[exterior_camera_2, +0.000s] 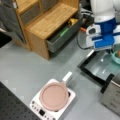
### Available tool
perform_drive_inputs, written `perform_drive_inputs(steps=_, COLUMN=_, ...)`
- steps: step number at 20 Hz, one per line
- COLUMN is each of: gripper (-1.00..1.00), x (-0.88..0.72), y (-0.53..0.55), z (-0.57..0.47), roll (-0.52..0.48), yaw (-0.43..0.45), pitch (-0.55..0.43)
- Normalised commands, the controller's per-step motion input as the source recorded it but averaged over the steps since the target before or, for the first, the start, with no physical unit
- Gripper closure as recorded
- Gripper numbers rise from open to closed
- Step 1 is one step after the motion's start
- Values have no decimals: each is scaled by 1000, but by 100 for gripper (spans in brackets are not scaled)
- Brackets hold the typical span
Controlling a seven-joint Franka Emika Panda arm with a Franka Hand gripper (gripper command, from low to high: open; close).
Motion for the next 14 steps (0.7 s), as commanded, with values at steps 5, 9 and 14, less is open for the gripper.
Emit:
perform_drive_inputs(steps=5, gripper=100, x=76, y=-197, z=189, roll=-102, yaw=61, pitch=115)
perform_drive_inputs(steps=9, gripper=100, x=124, y=-232, z=117, roll=-78, yaw=84, pitch=131)
perform_drive_inputs(steps=14, gripper=100, x=145, y=-178, z=120, roll=-94, yaw=62, pitch=146)
